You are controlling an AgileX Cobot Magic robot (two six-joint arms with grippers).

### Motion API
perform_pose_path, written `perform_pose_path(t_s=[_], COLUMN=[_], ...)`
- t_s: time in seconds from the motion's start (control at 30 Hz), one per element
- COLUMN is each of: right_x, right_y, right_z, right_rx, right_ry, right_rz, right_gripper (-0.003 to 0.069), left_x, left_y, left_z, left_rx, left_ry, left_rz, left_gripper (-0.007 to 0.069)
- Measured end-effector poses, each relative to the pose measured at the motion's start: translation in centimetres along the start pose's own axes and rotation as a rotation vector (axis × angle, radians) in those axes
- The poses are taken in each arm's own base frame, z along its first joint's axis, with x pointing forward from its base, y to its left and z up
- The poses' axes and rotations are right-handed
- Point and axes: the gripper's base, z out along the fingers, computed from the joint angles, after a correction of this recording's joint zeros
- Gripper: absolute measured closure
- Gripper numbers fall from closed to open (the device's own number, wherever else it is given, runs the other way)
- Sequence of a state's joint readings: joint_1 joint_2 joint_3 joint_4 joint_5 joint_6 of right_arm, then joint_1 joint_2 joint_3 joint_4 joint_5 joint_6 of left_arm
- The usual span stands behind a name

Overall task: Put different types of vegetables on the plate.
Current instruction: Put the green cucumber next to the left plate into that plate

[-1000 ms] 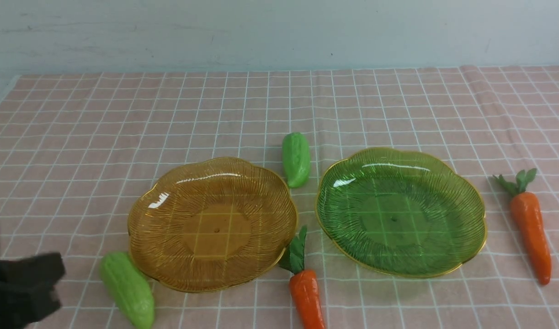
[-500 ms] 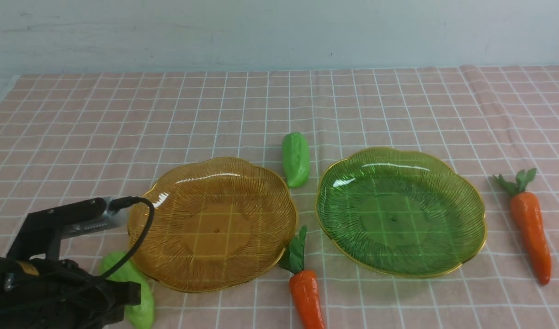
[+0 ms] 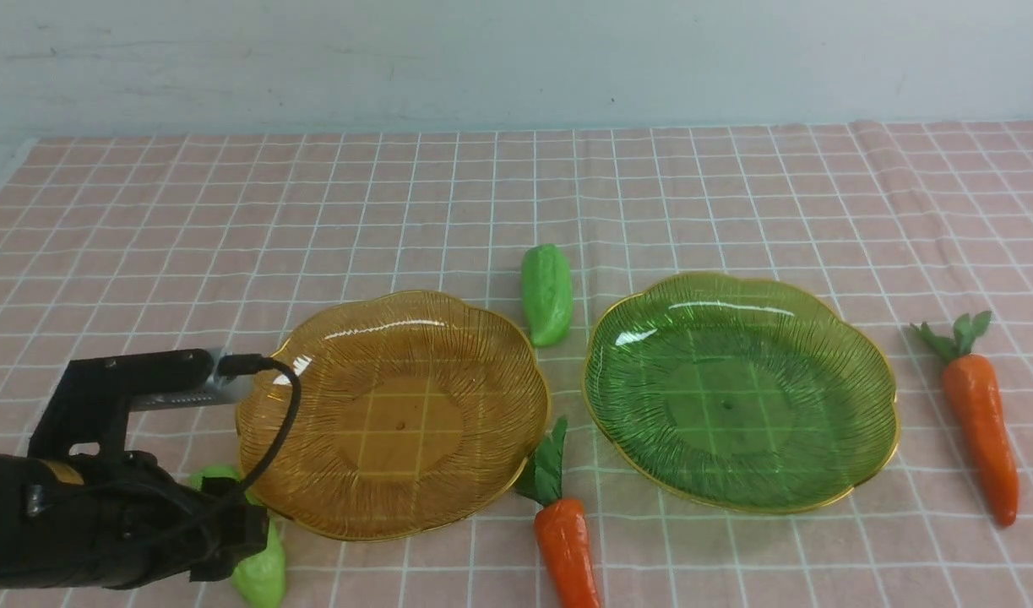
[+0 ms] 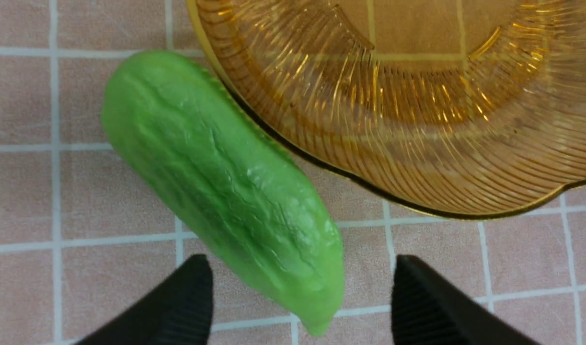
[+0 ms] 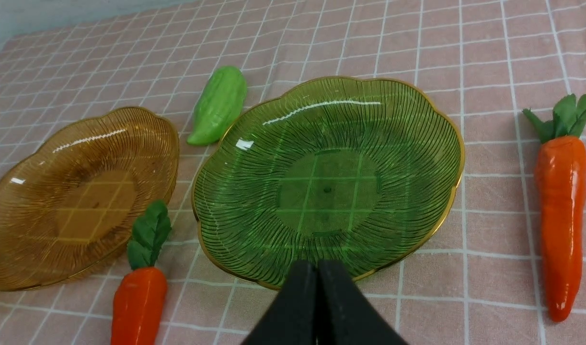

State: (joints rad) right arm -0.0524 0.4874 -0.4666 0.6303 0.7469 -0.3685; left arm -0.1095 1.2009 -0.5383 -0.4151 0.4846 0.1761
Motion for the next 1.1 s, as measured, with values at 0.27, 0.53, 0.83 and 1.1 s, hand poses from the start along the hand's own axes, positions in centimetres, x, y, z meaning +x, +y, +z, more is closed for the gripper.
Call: perform_pose_path(t_s=[0.27,0.53,0.83,1.1], right_x=[0.0,0.0,-0.1,-0.8], right_y=[0.0,0.1,0.1,0.2], right_z=[0.0,0.0,0.0,-0.4], right_rx=[-0.006,-0.008,-0.007,0.001], right_ry=[-0.002,-0.003,-0.006,-0.005], right_rz=[0.006,0.008,0.009,-0.005], right_gripper=[0.0674,0.0674,0.0674,0.0674], left_x=[0.3,0.4,0.1,0.3], left_y=[0.7,1.3,1.3,1.1], left_z=[2.9,5.0,5.1,3.2], left_rx=[-0.03,-0.058,-0.068,-0.083], left_ry=[0.104,0.144,0.124,0.129], left_rz=[-0.027,-0.047,-0.143,-0.128], left_gripper=[-0.0014,0.0003,0.0336,0.0373])
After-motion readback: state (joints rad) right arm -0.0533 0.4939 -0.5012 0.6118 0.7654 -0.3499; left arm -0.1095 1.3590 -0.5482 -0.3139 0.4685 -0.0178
